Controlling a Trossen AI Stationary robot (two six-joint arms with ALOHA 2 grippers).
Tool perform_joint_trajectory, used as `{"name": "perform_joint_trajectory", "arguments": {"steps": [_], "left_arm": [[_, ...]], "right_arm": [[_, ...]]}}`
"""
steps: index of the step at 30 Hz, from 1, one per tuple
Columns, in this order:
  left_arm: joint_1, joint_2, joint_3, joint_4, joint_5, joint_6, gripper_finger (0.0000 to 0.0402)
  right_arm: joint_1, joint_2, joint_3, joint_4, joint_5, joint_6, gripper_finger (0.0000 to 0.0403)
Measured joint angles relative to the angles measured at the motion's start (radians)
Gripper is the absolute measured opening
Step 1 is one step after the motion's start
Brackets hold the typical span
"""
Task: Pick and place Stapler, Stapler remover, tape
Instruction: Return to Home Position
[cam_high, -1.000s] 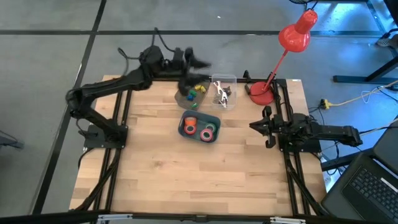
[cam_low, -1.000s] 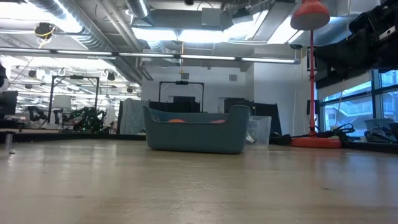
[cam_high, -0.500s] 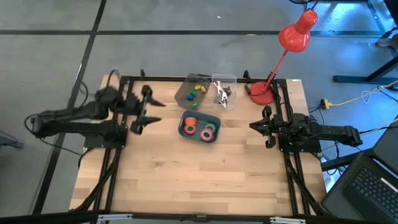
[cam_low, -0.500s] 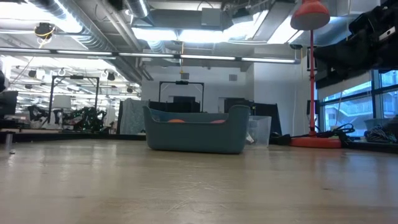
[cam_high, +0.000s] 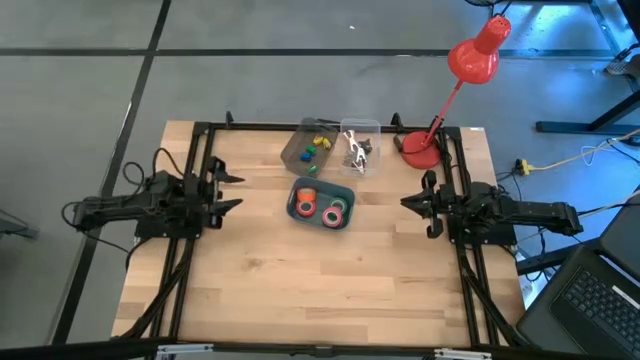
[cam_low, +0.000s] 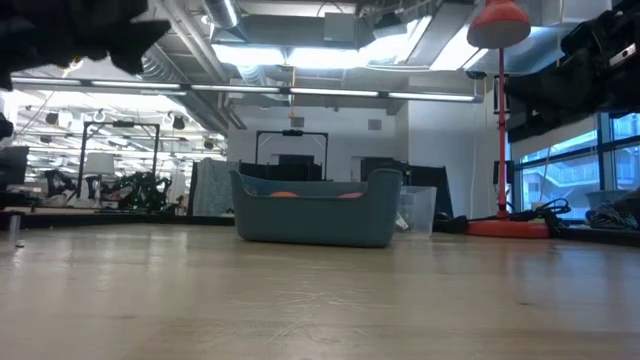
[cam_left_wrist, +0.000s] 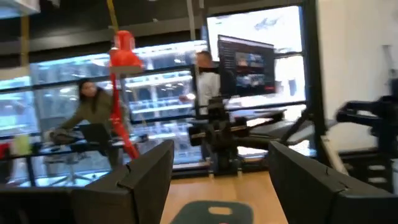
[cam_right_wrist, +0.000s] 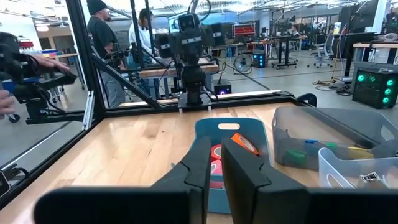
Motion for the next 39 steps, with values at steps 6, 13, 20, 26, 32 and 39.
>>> {"name": "perform_joint_trajectory", "arguments": {"steps": [6, 13, 20, 26, 32, 39], "left_arm": [[-0.028, -0.029, -0.064, -0.057, -0.082, 0.018, 0.0247], [-0.098, -0.028, -0.063, -0.245, -0.091, 0.015, 0.0248], [-0.105, -0.028, -0.063, -0.242, -0.091, 0.015, 0.0246], [-0.105, -0.028, -0.064, -0.234, -0.091, 0.015, 0.0245], [-0.105, -0.028, -0.064, -0.234, -0.092, 0.015, 0.0245], [-0.105, -0.028, -0.064, -0.234, -0.092, 0.015, 0.0245]], "right_arm": [[0.0, 0.0, 0.0, -0.005, 0.0, 0.0, 0.0042], [0.0, 0.0, 0.0, -0.009, 0.0, 0.0, 0.0042], [0.0, 0.0, 0.0, -0.011, 0.0, 0.0, 0.0042], [0.0, 0.0, 0.0, -0.014, 0.0, 0.0, 0.0042], [0.0, 0.0, 0.0, -0.014, 0.0, 0.0, 0.0042], [0.0, 0.0, 0.0, -0.014, 0.0, 0.0, 0.0042]]}}
